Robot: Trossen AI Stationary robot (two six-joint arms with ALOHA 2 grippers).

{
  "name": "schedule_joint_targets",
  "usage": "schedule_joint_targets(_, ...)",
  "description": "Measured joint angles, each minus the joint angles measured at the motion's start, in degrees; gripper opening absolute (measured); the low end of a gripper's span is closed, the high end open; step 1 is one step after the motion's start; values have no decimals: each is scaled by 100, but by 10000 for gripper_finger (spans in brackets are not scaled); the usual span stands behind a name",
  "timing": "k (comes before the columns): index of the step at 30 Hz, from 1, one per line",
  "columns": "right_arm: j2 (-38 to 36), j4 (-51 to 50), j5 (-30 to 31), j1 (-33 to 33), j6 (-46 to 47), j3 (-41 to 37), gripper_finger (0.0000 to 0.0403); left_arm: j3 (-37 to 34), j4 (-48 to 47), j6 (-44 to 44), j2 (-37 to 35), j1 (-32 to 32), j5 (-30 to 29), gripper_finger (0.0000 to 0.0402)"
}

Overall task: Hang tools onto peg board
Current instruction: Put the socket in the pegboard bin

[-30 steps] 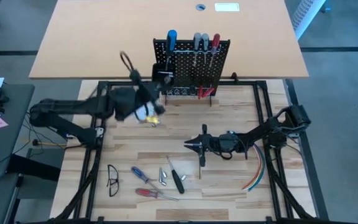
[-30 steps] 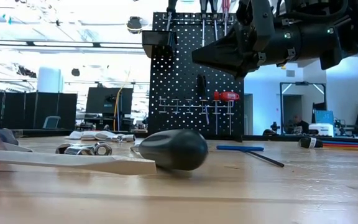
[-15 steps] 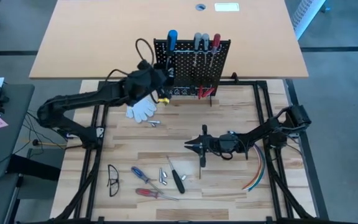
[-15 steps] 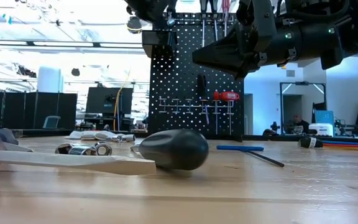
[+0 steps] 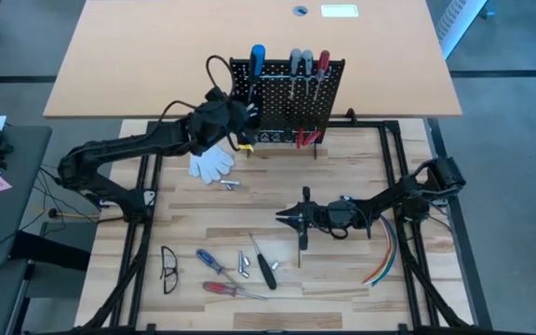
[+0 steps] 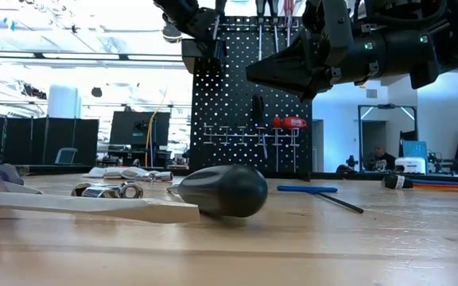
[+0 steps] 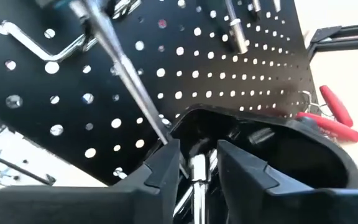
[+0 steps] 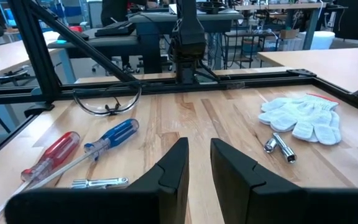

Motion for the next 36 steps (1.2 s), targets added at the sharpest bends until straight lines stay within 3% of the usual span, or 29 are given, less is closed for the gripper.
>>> schedule_joint_targets(4,1,-19,0,0,-1,0,76,0,-34,220,0,-14,-139,123)
schedule_joint_targets(8,1,-41,0,0,-2,0,76,158,-345,770,-87,-256,-876,135)
schedule_joint_targets(11,-2,-68,0,0,-2,0,76,460,-905,867,-193,-617,-1441,136)
schedule_joint_targets(14,1,-115,0,0,0,0,76,739,-1692,716,-366,-1135,-1644,137)
schedule_joint_targets(17,-1,-122,0,28,0,0,76,785,-2522,69,-631,-1737,-1581,137)
schedule_joint_targets(21,-1,-122,0,105,0,0,76,643,-4013,-1683,-947,-2496,-1080,137)
schedule_joint_targets(24,1,-116,-2,134,0,0,76,29,-4421,-2810,-1148,-3127,-1030,136)
schedule_joint_targets(28,1,-104,0,129,0,0,76,-1308,-3994,-3622,-1345,-3851,-1087,133)
schedule_joint_targets(32,-1,-73,-2,74,2,0,76,-2824,-2789,-4279,-1380,-4130,-1132,133)
schedule_joint_targets(36,1,-73,0,-15,14,0,76,-4164,-760,-4451,-1388,-3771,-684,132)
